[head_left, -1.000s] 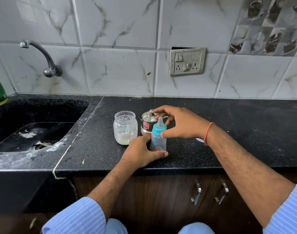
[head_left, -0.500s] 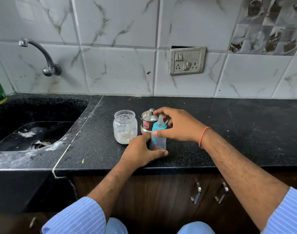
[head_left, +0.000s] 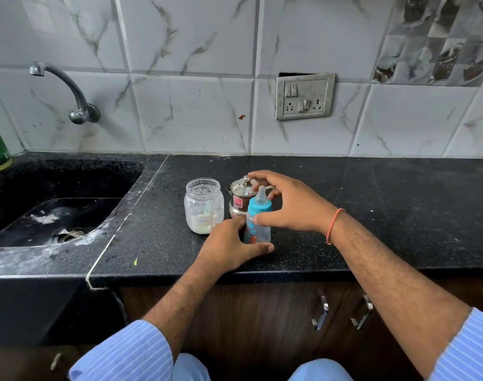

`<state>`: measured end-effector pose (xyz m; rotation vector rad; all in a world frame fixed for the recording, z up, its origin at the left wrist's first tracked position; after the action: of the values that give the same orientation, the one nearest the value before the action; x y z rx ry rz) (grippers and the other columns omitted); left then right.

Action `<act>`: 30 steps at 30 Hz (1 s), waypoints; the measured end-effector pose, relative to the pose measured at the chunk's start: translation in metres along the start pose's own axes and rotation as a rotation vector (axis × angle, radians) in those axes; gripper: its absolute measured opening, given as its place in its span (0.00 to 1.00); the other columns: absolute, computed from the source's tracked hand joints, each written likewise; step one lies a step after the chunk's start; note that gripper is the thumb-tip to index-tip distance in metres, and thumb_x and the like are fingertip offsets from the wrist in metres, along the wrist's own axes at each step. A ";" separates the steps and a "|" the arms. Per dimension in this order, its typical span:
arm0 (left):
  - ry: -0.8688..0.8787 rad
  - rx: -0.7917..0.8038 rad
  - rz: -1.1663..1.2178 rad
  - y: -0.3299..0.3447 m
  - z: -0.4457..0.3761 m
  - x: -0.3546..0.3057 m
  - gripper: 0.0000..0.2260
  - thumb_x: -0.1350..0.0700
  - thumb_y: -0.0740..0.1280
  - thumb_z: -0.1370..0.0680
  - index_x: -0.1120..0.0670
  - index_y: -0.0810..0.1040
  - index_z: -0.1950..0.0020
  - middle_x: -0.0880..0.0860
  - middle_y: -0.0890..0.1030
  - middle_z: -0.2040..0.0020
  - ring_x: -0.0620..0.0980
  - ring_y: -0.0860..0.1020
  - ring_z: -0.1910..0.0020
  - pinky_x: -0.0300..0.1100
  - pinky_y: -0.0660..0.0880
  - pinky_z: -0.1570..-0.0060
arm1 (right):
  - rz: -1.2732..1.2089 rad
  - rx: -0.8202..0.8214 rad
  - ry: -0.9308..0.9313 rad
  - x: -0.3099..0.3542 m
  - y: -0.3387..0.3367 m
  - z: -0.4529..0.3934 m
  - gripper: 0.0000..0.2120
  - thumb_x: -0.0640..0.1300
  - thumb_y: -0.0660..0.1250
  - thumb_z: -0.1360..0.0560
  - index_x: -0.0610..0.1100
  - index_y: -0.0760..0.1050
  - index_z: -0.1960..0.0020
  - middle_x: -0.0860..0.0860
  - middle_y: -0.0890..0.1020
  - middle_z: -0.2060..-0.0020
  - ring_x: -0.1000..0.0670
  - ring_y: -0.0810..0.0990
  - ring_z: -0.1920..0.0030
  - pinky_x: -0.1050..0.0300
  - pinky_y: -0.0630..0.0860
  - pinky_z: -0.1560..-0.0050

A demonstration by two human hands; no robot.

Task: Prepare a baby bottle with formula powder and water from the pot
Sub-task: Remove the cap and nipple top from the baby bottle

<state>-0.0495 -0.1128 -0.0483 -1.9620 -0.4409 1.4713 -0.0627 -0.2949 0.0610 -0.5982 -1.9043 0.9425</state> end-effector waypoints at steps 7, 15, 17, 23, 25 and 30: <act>-0.002 -0.022 0.024 0.001 0.000 0.002 0.40 0.22 0.75 0.41 0.44 0.83 0.36 0.41 0.88 0.46 0.40 0.85 0.45 0.52 0.84 0.41 | -0.107 -0.061 -0.012 -0.008 0.005 0.001 0.36 0.44 0.80 0.30 0.59 0.73 0.25 0.56 0.84 0.44 0.55 0.83 0.48 0.57 0.79 0.41; 0.005 -0.020 0.024 0.001 -0.001 0.004 0.42 0.22 0.75 0.40 0.44 0.82 0.33 0.41 0.87 0.44 0.41 0.84 0.43 0.50 0.84 0.39 | -0.154 -0.139 0.029 -0.011 0.009 0.007 0.33 0.50 0.83 0.30 0.58 0.75 0.28 0.59 0.82 0.49 0.55 0.82 0.54 0.59 0.80 0.46; 0.004 -0.015 0.022 0.001 -0.001 0.003 0.43 0.22 0.75 0.41 0.44 0.82 0.32 0.41 0.87 0.43 0.41 0.84 0.43 0.50 0.83 0.39 | -0.203 -0.109 0.016 -0.012 0.008 0.008 0.33 0.45 0.81 0.29 0.58 0.75 0.27 0.59 0.84 0.46 0.54 0.83 0.49 0.59 0.80 0.43; 0.019 -0.014 0.034 0.001 0.000 0.003 0.44 0.22 0.75 0.40 0.44 0.82 0.30 0.40 0.87 0.41 0.39 0.84 0.41 0.48 0.83 0.37 | -0.160 -0.159 0.032 -0.012 0.013 0.012 0.35 0.57 0.82 0.30 0.58 0.74 0.26 0.59 0.81 0.45 0.53 0.83 0.50 0.57 0.82 0.46; 0.016 -0.011 0.032 0.001 -0.001 0.003 0.44 0.22 0.75 0.40 0.44 0.82 0.30 0.40 0.87 0.41 0.40 0.84 0.41 0.49 0.83 0.37 | -0.207 -0.164 0.040 -0.014 0.013 0.013 0.34 0.53 0.82 0.29 0.57 0.74 0.27 0.59 0.82 0.47 0.53 0.83 0.51 0.58 0.82 0.46; 0.013 -0.012 0.028 0.001 0.000 0.004 0.42 0.22 0.75 0.40 0.44 0.82 0.32 0.40 0.87 0.43 0.40 0.84 0.43 0.50 0.83 0.38 | -0.259 -0.138 0.029 -0.014 0.011 0.016 0.32 0.45 0.80 0.27 0.57 0.74 0.26 0.64 0.83 0.44 0.61 0.82 0.47 0.70 0.75 0.47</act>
<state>-0.0480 -0.1110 -0.0515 -1.9935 -0.4195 1.4752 -0.0695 -0.3041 0.0398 -0.4287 -1.9749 0.6374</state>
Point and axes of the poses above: each hand's wrist, its own z-axis away from the middle knuckle, its own y-axis out of the palm, x = y × z, the point moved 2 cm from there along -z, towards the middle knuckle
